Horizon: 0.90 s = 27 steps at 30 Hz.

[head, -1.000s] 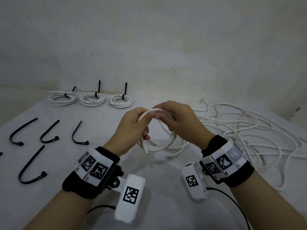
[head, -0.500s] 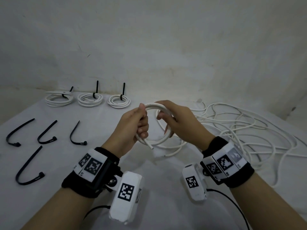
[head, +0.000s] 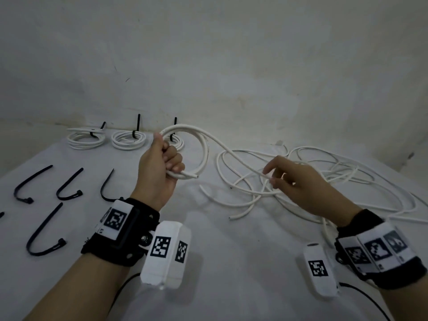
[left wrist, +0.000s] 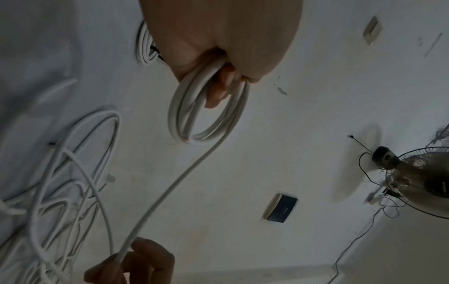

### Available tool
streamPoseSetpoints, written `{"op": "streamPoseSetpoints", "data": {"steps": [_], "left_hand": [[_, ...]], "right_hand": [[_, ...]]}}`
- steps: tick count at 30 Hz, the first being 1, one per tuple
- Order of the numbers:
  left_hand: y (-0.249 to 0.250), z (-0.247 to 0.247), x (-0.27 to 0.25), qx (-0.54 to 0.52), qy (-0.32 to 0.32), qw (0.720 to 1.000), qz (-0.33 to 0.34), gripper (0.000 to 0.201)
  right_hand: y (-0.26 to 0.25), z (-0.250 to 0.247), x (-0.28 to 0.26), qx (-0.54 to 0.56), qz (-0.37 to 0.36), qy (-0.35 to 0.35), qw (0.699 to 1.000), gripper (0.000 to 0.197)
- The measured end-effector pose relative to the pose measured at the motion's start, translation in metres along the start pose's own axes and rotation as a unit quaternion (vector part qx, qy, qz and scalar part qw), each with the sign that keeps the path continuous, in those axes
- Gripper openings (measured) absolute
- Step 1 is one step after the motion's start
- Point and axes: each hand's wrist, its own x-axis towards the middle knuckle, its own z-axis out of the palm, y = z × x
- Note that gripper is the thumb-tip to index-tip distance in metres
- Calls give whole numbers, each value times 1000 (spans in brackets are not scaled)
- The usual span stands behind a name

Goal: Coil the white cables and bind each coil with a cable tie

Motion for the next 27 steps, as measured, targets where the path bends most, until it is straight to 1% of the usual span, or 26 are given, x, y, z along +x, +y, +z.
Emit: {"op": "streamPoseSetpoints", "data": {"steps": [3, 5, 7, 10, 12, 14, 15, 17, 19, 21, 24, 27], "left_hand": [[0, 0, 0, 0, 20, 1000, 18, 40], [-2, 1, -1, 9, 29, 999, 22, 39], [-5, 3, -3, 24, 32, 999, 27, 39], [-10, 6, -6, 52, 23, 998, 29, 39], [-14, 9, -9, 80, 6, 996, 26, 38], [-19, 14, -15, 105, -20, 994, 20, 37], [-20, 16, -18, 116, -38, 992, 14, 36], [-24, 20, -24, 152, -76, 985, 11, 36], [-27, 22, -29, 208, -105, 972, 24, 34], [-29, 24, -33, 232, -126, 964, 22, 29], [-30, 25, -35, 225, -156, 962, -5, 28], [-28, 25, -33, 204, -160, 965, -29, 29]], "right_hand": [[-12, 11, -5, -95, -51, -79, 991, 34], [-20, 18, -7, -136, -78, -106, 982, 38], [-30, 22, -7, -176, -127, -99, 971, 43], [-50, 28, -2, -228, -231, -65, 944, 48], [-65, 30, 6, -226, -286, -50, 930, 43], [-79, 31, 15, -210, -309, -36, 927, 30], [-85, 31, 20, -191, -310, -26, 931, 22], [-91, 30, 28, -123, -285, 3, 951, 5], [-93, 27, 35, -49, -236, 37, 970, 6], [-89, 24, 41, -6, -197, 71, 978, 7], [-84, 24, 46, 17, -168, 108, 980, 10], [-83, 27, 49, 24, -158, 138, 977, 11]]}}
